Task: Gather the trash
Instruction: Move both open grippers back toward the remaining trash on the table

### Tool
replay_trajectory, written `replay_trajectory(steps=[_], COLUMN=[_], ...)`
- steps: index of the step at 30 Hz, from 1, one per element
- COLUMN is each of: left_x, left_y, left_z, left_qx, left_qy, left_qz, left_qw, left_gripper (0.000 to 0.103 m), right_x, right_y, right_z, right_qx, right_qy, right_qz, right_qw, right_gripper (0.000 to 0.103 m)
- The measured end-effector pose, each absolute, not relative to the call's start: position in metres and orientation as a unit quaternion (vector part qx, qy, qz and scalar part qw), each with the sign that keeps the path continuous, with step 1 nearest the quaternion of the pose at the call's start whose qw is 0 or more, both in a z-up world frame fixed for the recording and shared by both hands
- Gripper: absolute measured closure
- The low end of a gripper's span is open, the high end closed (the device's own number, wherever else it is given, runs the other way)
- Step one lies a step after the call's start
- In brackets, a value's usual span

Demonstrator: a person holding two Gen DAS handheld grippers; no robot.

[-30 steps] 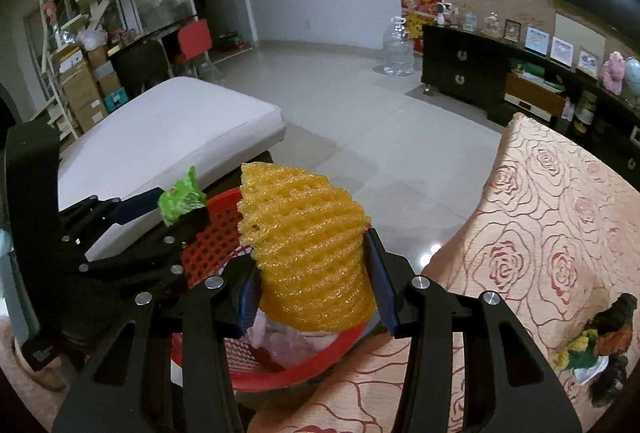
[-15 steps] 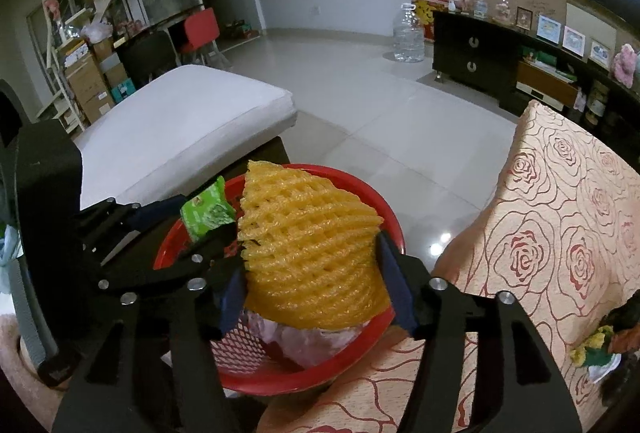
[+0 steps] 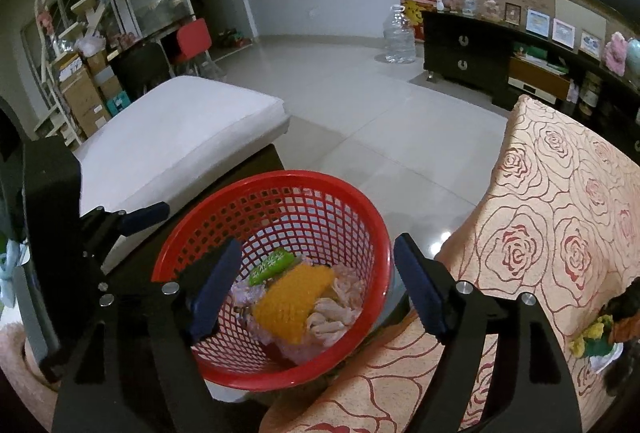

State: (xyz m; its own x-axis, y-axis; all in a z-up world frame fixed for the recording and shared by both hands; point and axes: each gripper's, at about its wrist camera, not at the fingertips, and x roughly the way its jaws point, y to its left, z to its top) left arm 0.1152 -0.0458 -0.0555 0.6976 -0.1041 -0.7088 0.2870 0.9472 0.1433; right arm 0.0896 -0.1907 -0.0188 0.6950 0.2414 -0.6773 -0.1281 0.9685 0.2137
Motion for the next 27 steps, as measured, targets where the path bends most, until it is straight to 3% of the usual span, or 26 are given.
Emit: replay_trajectory(steps=[13, 27], left_x=[0.11, 0.081], left_y=[-0.05, -0.117], left_z=[-0.034, -0.022], left_qx=[0.073, 0.088], left_qy=[0.357, 0.339], left_qz=[-0.121, -0.19], left_qw=[0.923, 0.917], left_gripper=[0.023, 0.023], right_x=[0.068, 0.004], right_y=[-0.227, -0.308], right_z=[-0.015, -0.02], right_qx=[0.084, 0.081], right_qy=[0.362, 0.351], right_qz=[0.045, -0.072], right_qw=[0.927, 0.93], right_gripper=[0.027, 0.027])
